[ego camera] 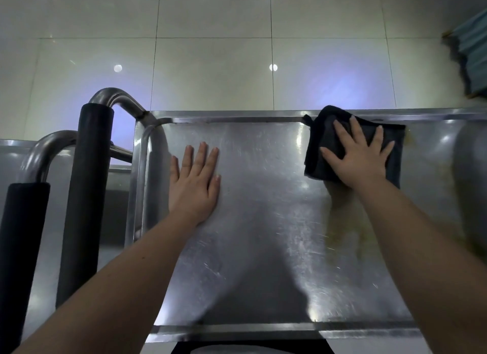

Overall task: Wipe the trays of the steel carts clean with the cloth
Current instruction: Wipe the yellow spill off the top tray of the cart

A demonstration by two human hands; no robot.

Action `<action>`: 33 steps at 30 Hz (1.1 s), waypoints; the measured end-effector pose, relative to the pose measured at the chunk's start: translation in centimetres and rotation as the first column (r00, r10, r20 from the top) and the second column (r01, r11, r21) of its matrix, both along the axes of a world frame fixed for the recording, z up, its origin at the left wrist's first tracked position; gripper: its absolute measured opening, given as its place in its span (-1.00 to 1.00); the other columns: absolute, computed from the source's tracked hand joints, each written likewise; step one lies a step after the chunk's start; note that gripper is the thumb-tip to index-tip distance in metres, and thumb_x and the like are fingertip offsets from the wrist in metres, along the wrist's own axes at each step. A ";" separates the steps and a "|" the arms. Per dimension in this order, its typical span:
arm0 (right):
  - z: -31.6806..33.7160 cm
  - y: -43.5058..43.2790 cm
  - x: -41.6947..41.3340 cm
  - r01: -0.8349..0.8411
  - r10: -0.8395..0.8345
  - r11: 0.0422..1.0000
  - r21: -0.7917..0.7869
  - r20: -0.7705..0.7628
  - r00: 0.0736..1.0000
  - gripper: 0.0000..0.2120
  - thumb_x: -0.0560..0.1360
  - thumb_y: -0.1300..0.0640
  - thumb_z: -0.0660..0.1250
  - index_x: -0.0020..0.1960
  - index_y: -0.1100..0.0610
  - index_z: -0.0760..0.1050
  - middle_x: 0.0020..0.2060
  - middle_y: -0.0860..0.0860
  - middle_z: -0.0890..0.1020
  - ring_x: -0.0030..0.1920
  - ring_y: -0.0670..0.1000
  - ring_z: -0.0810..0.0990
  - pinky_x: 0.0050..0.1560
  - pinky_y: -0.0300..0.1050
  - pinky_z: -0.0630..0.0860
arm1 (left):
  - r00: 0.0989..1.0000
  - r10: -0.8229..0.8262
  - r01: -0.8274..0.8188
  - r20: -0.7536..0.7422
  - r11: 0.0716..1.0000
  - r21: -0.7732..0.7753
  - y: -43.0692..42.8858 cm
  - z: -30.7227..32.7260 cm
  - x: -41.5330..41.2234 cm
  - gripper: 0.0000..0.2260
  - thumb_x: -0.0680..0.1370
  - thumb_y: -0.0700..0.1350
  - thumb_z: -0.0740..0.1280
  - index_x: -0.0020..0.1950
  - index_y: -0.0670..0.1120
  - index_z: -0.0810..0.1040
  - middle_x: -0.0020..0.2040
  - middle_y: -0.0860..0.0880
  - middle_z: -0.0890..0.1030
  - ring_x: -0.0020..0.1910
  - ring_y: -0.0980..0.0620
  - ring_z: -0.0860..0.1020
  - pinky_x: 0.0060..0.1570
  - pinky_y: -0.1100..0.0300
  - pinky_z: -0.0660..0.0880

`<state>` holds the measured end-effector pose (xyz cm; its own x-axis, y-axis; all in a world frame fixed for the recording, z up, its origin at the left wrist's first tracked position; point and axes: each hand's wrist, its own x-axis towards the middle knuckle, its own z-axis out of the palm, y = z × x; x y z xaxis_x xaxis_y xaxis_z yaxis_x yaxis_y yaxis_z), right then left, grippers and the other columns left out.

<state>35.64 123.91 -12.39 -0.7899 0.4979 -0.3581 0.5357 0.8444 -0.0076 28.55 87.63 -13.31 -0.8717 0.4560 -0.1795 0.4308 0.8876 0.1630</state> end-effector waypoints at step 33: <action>-1.1 -6.8 6.9 -0.025 0.028 0.998 0.065 -0.048 0.998 -0.29 0.42 -0.53 -0.34 0.52 -0.34 -0.25 0.58 -0.18 -0.13 0.52 0.34 -0.22 0.42 0.45 -0.24 | 1.000 0.001 -0.001 -0.015 1.000 -0.016 0.1 -0.1 0.2 -0.48 0.64 0.15 -0.11 0.61 0.12 -0.03 0.61 0.03 -0.04 0.58 -0.04 -0.13 0.49 -0.04 -0.31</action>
